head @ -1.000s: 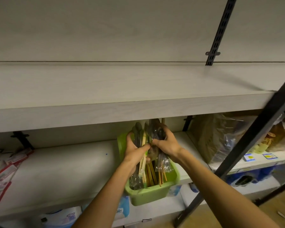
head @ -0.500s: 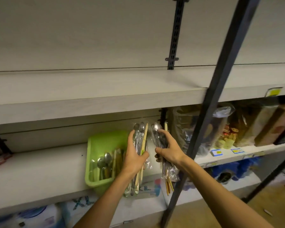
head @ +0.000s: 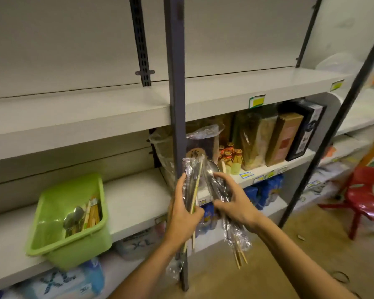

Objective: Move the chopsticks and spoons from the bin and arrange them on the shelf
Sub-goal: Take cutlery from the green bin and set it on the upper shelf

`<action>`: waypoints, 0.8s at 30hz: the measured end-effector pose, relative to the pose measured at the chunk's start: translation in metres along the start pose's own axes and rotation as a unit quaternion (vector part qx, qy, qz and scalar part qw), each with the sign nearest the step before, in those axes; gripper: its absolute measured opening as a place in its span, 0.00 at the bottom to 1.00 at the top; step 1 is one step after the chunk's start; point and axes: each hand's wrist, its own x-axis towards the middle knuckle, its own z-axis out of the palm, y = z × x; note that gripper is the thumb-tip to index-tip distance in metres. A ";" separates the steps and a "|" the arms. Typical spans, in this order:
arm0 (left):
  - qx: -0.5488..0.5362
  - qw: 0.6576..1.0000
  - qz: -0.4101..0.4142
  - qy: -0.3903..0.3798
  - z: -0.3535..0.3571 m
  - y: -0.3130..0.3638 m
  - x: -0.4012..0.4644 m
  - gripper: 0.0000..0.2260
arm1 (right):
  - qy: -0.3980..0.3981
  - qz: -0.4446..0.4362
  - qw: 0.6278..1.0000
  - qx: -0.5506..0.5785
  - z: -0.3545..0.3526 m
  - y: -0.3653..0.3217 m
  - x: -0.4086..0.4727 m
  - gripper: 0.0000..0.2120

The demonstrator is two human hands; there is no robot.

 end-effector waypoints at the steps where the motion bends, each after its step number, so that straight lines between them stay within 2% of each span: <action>1: 0.000 1.000 0.006 -0.013 0.011 0.005 0.000 0.43 | 0.007 0.005 1.000 0.008 -0.011 -0.001 -0.004 0.32; 8: -0.045 0.991 0.059 -0.110 0.075 0.053 0.043 0.43 | 0.113 -0.023 0.993 -0.017 -0.083 -0.015 -0.008 0.33; 11: -0.053 0.986 0.092 -0.126 0.098 0.079 0.075 0.44 | 0.129 -0.037 0.991 0.010 -0.114 -0.034 0.004 0.33; 18: -0.112 0.975 0.170 -0.085 0.137 0.144 0.171 0.41 | 0.163 -0.097 0.982 0.001 -0.183 -0.081 0.082 0.34; 24: -0.170 0.966 0.189 -0.054 0.150 0.187 0.257 0.42 | 0.149 -0.128 0.980 0.010 -0.225 -0.123 0.160 0.34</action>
